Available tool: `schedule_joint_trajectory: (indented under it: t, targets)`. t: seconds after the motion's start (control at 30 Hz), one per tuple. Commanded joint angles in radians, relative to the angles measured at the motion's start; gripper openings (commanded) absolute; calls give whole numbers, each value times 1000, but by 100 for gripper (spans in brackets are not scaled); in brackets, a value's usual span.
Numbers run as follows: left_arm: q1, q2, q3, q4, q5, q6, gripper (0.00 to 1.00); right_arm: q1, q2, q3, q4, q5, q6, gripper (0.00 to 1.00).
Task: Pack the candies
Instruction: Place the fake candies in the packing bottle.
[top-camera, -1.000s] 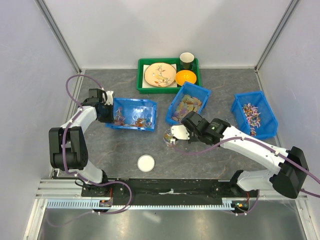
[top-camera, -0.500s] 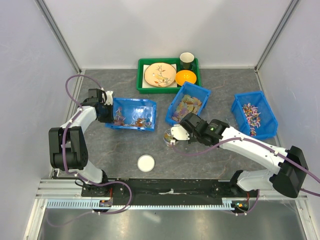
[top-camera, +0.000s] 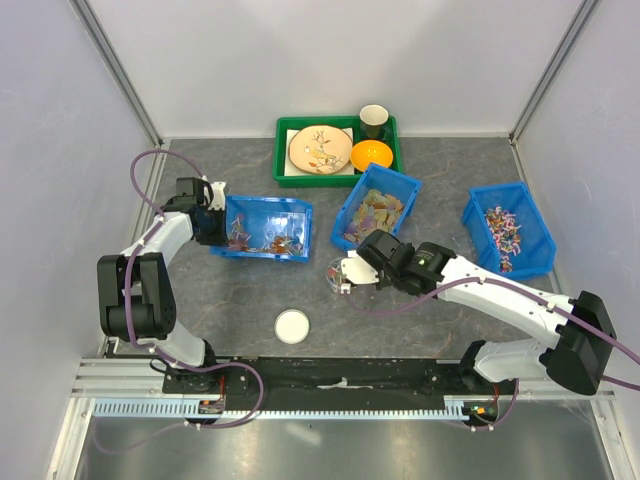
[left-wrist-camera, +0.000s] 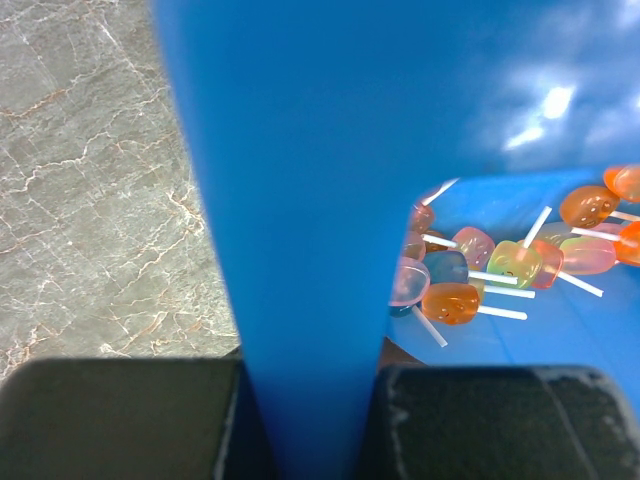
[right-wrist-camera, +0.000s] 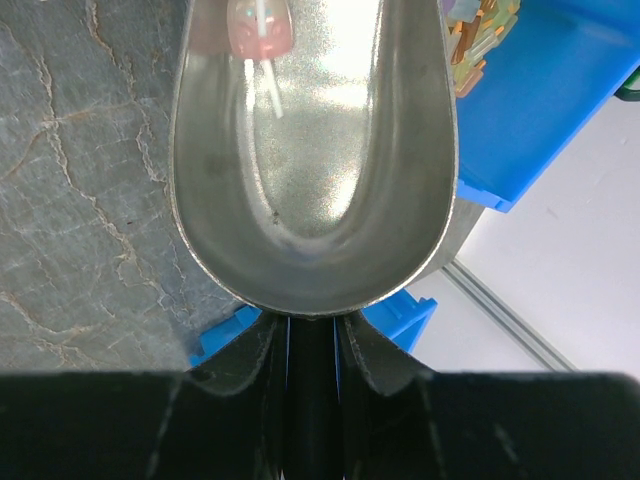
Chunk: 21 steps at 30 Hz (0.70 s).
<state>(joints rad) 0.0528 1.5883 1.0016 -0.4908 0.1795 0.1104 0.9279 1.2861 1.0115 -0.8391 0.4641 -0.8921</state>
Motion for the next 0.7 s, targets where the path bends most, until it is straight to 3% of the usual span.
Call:
schedule_joint_trajectory:
  t: [0.0,0.67]
  targets:
    - [13,21,3,57,-8,11,2,12,-14,-1,43,59,-13,0]
    - [15,29,5,57,-6,11,2,35,2,4,90,146,-38,0]
